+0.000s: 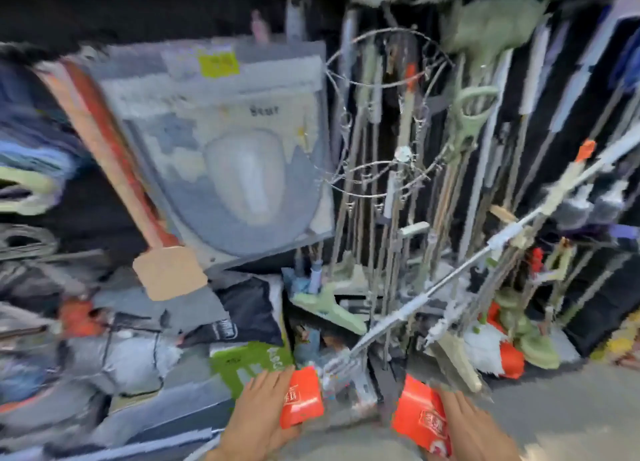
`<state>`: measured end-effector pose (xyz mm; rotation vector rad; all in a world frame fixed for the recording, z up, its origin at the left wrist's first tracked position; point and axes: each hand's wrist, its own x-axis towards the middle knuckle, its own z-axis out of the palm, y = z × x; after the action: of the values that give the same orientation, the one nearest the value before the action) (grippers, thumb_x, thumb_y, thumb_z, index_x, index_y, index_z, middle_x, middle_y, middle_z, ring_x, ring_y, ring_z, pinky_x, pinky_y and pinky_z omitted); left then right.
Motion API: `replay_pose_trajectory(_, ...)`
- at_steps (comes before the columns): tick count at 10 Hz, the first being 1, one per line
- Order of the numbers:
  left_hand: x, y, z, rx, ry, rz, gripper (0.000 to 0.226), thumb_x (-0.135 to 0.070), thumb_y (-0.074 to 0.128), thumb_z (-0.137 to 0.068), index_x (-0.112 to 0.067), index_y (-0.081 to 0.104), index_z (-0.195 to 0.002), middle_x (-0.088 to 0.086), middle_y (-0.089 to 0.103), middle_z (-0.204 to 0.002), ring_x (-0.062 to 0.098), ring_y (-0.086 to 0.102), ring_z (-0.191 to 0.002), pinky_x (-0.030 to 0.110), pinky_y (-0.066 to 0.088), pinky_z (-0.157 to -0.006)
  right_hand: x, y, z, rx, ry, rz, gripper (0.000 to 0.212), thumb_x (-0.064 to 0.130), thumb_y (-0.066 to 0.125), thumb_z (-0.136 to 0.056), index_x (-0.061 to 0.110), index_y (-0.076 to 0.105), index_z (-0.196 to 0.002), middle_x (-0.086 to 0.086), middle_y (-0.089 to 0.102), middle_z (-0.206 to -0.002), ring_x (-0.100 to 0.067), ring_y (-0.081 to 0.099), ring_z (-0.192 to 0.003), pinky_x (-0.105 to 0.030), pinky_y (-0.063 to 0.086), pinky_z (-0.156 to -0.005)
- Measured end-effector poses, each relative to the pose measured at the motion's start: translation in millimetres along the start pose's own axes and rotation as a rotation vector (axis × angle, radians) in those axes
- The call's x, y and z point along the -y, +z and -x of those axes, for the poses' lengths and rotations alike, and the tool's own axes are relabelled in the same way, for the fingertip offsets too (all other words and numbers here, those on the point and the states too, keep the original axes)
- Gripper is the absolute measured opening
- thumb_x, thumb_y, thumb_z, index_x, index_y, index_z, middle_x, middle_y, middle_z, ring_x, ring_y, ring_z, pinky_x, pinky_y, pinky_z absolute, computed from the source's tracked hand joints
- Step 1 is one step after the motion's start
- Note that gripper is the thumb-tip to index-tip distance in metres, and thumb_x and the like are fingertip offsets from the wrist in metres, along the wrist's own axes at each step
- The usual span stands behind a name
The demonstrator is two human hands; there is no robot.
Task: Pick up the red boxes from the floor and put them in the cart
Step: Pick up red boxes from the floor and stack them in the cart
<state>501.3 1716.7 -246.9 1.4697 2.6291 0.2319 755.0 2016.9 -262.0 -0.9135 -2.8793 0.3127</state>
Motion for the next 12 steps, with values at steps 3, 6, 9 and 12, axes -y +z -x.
replay_pose_trajectory(3, 118.8, -91.3, 176.5, -0.19, -0.613, -0.005, 0.096, -0.088, 0.061, -0.052, -0.023, 0.056, -0.123, -0.005, 0.065, -0.107, 0.02, 0.064, -0.095, 0.034, 0.055, -0.081, 287.0, -85.3, -105.0, 0.275, -0.725, -0.022, 0.092, 0.079, 0.065, -0.044, 0.024, 0.061, -0.117, 0.008, 0.066, -0.093, -0.014, 0.069, -0.082, -0.03, 0.048, -0.07)
replay_pose_trajectory(6, 133.3, -163.5, 383.1, -0.316, -1.15, 0.017, 0.096, -0.077, 0.062, -0.061, -0.022, 0.045, -0.138, -0.001, 0.054, -0.123, 0.022, 0.05, -0.112, 0.034, 0.043, -0.094, 561.9, -84.5, -60.8, 0.458, -1.292, -0.042, 0.081, 0.083, 0.055, -0.054, 0.038, 0.043, -0.121, 0.013, 0.056, -0.11, -0.013, 0.059, -0.103, -0.032, 0.048, -0.081)
replay_pose_trajectory(9, 180.8, -183.8, 578.0, -0.49, -1.385, -0.043, 0.101, -0.082, 0.057, -0.06, -0.017, 0.048, -0.136, 0.001, 0.058, -0.116, 0.023, 0.052, -0.106, 0.035, 0.042, -0.093, 786.3, -42.6, 77.6, 0.509, -1.603, -0.089, 0.069, 0.067, 0.066, -0.057, 0.035, 0.044, -0.114, 0.012, 0.053, -0.101, -0.012, 0.054, -0.091, -0.034, 0.047, -0.074)
replay_pose_trajectory(12, 289.8, -233.6, 731.8, -0.565, -1.466, -0.126, 0.098, -0.076, 0.062, -0.065, -0.018, 0.043, -0.142, 0.0, 0.057, -0.119, 0.02, 0.05, -0.107, 0.036, 0.042, -0.093, 982.6, -33.6, 171.1, 0.516, -1.705, -0.202, 0.084, 0.064, 0.072, -0.063, 0.03, 0.041, -0.132, 0.006, 0.054, -0.113, -0.015, 0.054, -0.101, -0.036, 0.047, -0.083)
